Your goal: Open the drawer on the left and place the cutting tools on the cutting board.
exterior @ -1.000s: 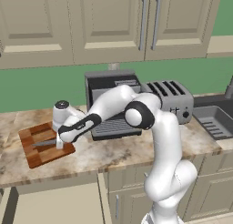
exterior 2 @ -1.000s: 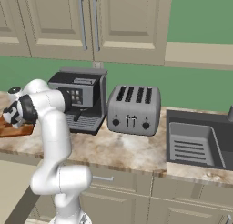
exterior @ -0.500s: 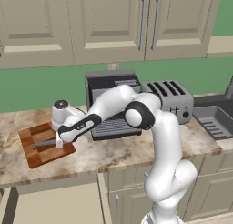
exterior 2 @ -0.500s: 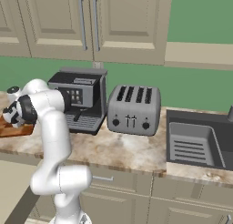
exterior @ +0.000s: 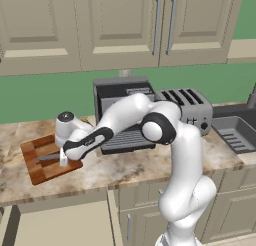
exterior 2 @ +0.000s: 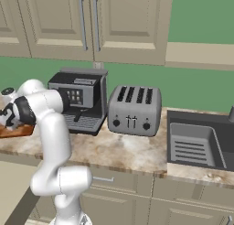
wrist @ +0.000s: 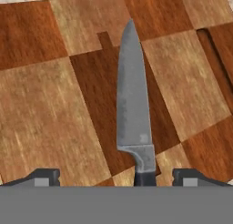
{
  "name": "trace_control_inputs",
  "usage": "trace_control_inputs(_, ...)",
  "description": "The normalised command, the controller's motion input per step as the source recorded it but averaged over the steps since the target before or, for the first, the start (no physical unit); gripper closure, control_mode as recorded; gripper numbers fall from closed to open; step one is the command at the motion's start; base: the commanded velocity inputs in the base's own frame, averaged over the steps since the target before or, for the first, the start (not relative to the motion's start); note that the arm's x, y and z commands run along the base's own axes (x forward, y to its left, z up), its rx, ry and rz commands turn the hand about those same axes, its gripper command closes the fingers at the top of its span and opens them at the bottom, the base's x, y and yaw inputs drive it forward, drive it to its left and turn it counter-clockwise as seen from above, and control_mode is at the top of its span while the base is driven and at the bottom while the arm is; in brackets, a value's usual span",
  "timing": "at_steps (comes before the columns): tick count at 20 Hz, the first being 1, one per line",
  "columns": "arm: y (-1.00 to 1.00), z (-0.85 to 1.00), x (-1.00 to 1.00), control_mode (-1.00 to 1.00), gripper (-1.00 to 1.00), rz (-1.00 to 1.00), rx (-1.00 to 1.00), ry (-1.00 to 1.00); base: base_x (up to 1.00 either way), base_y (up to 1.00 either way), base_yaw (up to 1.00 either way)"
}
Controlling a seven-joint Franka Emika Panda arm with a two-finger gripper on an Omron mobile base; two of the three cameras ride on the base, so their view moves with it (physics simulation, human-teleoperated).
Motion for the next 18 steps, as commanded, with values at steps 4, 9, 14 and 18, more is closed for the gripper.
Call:
trace_control_inputs(4, 0.0, 0.0, -0.35, -1.0, -1.0, 0.0, 0.03, 0.0, 0.0, 0.0, 0.0)
trace_control_inputs(9, 0.0, 0.0, -0.24, -1.0, -1.0, 0.0, 0.05, 0.01, 0.0, 0.0, 0.0)
trace_control_inputs(14, 0.0, 0.0, -0.19, -1.0, -1.0, 0.0, 0.05, 0.0, 0.0, 0.0, 0.0)
trace_control_inputs(18, 0.0, 0.0, -0.06, -1.0, -1.0, 0.0, 0.05, 0.0, 0.0, 0.0, 0.0)
